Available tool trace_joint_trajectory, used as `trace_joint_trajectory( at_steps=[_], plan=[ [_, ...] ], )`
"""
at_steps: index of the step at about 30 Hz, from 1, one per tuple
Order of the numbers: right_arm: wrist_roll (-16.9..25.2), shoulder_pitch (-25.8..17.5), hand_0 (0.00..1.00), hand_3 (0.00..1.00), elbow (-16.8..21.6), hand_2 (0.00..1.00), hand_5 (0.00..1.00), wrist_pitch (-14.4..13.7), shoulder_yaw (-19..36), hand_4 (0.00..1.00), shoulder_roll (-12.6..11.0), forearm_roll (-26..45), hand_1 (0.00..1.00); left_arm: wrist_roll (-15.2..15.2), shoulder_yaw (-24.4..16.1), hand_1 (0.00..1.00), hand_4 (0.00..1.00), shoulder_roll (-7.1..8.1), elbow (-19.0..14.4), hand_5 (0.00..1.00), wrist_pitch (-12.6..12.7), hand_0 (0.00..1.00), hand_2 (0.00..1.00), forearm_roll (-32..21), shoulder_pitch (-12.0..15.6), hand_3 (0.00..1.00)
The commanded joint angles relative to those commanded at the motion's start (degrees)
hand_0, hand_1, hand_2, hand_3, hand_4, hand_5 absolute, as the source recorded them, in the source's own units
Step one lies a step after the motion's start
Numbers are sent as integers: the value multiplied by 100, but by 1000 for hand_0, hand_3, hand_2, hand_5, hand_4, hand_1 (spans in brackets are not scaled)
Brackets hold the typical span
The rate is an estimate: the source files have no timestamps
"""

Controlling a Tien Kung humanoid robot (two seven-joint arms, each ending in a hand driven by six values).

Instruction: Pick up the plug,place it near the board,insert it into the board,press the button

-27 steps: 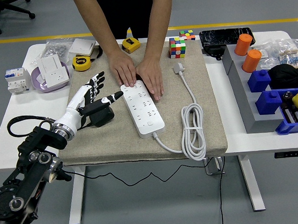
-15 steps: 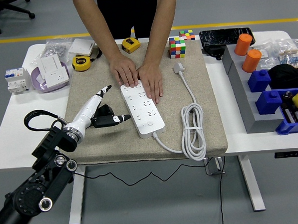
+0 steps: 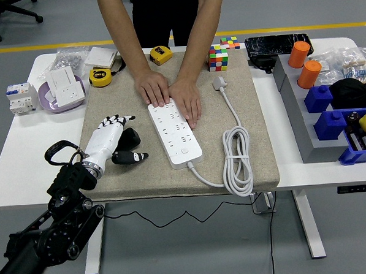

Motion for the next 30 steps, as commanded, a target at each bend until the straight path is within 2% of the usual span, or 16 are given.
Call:
trace_joint_trajectory(
  at_steps=[1,6,7,12,13,18,19,24,25,30],
  plan=[
    [2,4,818,636,0,701,605,-1,-13,938,0,11,723,-10,-13,774,998,0,25,210,17,791,716,2,-5,686],
    [12,19,818,636,0,701,605,-3,-72,938,2,56,723,-94,-114,774,998,0,168,210,133,791,716,-22,-38,686],
    [12,18,819,635,0,700,606,-2,-77,938,2,57,723,-109,-137,747,998,0,198,225,146,722,692,-21,-47,616],
    [6,11,819,635,0,700,606,0,-64,938,-1,41,723,-145,-237,747,998,0,295,225,182,722,692,0,-59,616],
    [5,10,818,634,0,701,606,0,-60,938,-2,38,723,-147,-251,728,997,0,304,234,186,627,683,-2,-60,544],
    [3,12,818,634,0,701,606,1,-46,938,-7,24,723,-144,-279,728,997,0,351,234,202,627,683,-3,-76,544],
    [2,14,818,636,0,700,606,1,-42,938,-7,21,723,-138,-279,676,955,0,361,244,211,587,584,10,-79,480],
    [5,22,818,636,0,700,606,0,-55,938,-6,34,723,-134,-292,676,955,0,369,244,270,587,584,20,-80,480],
    [7,24,818,635,0,700,606,0,-61,939,-7,38,723,-137,-296,628,866,0,356,248,270,566,519,21,-84,447],
    [8,39,818,635,0,700,606,-1,-66,939,-12,45,723,-140,-292,628,866,0,349,248,256,566,519,19,-124,447]
  ],
)
